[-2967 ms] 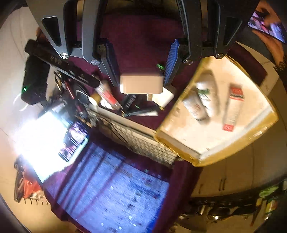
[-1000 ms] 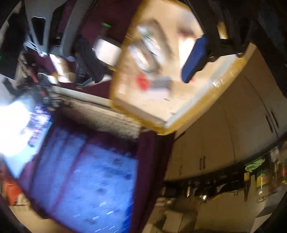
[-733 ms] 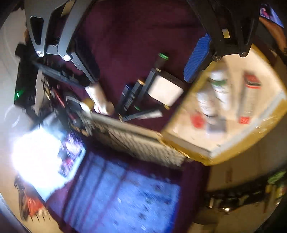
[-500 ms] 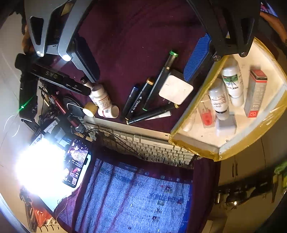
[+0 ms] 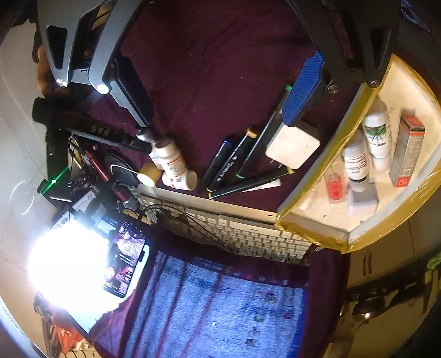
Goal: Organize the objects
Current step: 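Grasp the white hand-cream tube with the right tool, then move the left tool toward the white pill bottle while the right holds the tube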
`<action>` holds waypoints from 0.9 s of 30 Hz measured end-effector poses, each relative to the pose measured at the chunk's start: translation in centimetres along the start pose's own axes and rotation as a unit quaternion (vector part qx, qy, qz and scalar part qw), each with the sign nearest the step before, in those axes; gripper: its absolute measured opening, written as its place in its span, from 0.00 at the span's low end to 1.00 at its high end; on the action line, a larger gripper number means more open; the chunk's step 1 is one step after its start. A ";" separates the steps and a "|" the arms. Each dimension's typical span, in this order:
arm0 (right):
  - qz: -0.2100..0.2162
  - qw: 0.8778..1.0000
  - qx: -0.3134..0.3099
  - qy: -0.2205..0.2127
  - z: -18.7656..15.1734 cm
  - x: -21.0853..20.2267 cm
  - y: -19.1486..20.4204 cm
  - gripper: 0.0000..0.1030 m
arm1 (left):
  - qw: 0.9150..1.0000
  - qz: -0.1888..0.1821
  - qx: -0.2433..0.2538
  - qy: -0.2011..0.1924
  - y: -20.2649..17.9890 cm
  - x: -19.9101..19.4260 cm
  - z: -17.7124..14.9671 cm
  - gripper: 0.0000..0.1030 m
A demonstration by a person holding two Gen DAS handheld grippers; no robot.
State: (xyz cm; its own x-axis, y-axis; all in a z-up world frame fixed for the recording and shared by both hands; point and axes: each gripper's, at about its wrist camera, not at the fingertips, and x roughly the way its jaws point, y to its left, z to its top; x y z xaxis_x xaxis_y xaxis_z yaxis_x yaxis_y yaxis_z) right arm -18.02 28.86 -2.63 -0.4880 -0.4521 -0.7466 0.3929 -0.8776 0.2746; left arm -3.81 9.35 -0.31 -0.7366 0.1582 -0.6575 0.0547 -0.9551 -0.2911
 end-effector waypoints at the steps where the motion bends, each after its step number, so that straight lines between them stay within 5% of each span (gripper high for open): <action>1: 0.001 1.000 -0.005 0.008 0.0 0.5 0.3 0.39 | 1.000 -0.002 -0.001 0.001 -0.2 0.2 0.1 0.89; 4: -0.031 0.999 -0.029 0.001 0.2 1.3 1.1 0.31 | 1.000 -0.010 -0.004 0.003 -0.8 0.6 0.1 0.89; 7: -0.014 1.000 -0.001 0.004 0.4 1.1 -0.2 0.25 | 1.000 -0.003 0.012 0.002 -1.6 0.7 0.2 0.89; 14: -0.013 1.000 0.006 -0.006 -1.5 -1.2 -1.9 0.25 | 1.000 -0.008 0.026 0.015 -2.7 2.1 1.1 0.89; 21: 0.018 0.999 0.025 -0.006 -1.5 -1.1 -2.6 0.25 | 0.996 -0.013 0.070 0.049 -5.2 7.4 3.1 0.88; 27: 0.034 0.999 0.037 -0.007 -1.5 -1.2 -3.2 0.25 | 0.992 -0.012 0.092 0.089 -7.0 12.4 4.4 0.66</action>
State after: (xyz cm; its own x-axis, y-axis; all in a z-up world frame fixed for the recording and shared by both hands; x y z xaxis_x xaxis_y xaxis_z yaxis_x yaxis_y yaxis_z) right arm -17.51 32.43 -3.54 -0.4734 -0.5136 -0.7156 0.3677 -0.8535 0.3693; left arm -16.33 16.86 -3.35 -0.6040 0.2067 -0.7697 -0.0972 -0.9777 -0.1863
